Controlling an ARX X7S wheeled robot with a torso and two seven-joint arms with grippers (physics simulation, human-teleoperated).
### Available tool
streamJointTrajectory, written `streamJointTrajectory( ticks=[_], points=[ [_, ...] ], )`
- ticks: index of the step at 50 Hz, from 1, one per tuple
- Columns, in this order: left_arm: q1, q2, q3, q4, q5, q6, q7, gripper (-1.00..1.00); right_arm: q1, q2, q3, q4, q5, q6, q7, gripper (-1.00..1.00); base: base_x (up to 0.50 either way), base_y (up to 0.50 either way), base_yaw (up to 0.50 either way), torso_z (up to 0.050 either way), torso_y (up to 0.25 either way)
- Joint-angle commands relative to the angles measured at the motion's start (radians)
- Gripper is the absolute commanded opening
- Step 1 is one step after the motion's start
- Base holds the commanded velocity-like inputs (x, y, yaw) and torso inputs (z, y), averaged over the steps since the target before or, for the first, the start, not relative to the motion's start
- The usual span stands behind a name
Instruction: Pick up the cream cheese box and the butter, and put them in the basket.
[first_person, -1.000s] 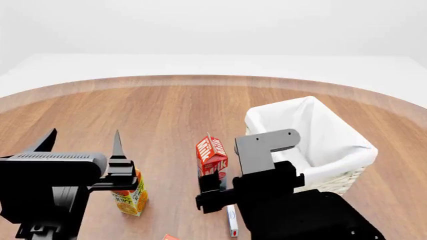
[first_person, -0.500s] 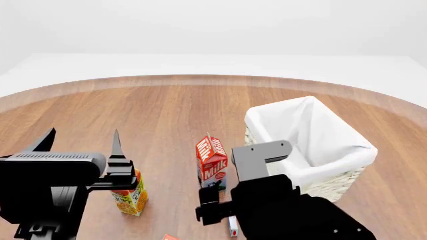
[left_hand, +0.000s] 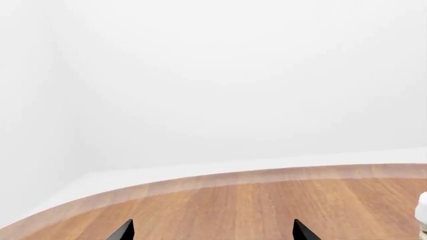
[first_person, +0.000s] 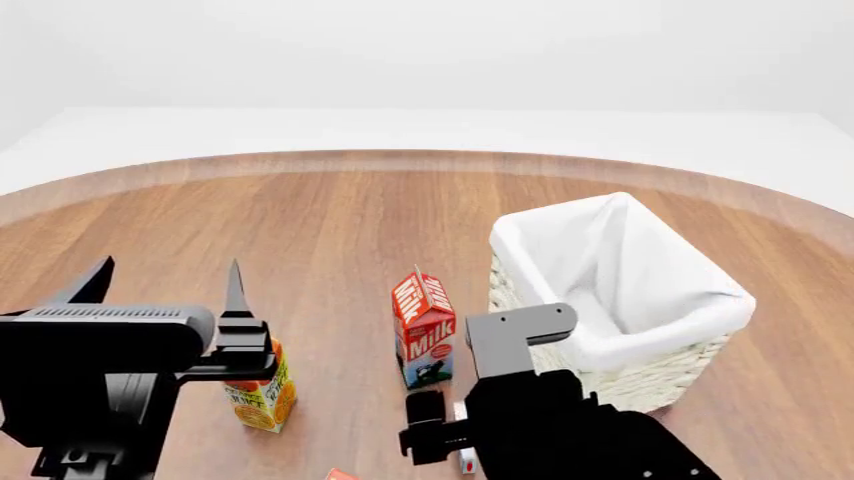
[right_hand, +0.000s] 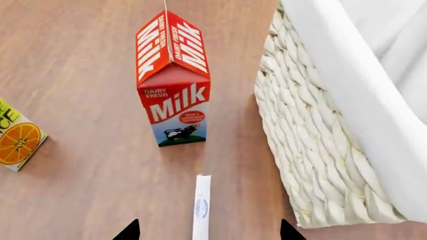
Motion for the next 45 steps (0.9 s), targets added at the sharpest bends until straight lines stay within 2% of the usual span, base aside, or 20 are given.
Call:
streamJointTrajectory(
  ticks=[1, 45],
  points=[
    [0.001, -0.012, 0.008, -0.003, -0.011, 0.013, -0.012, 1.00, -0.016, 0.007, -0.018, 0.022, -0.024, -0.013, -0.024, 1.00, 0.00, 0.00, 0.00, 0.000, 0.000],
    [0.002, -0.049, 0.031, -0.016, -0.043, 0.053, -0.052, 1.00, -0.028, -0.008, -0.104, 0.178, -0.162, -0.057, -0.177, 1.00, 0.00, 0.00, 0.00, 0.000, 0.000]
  ],
)
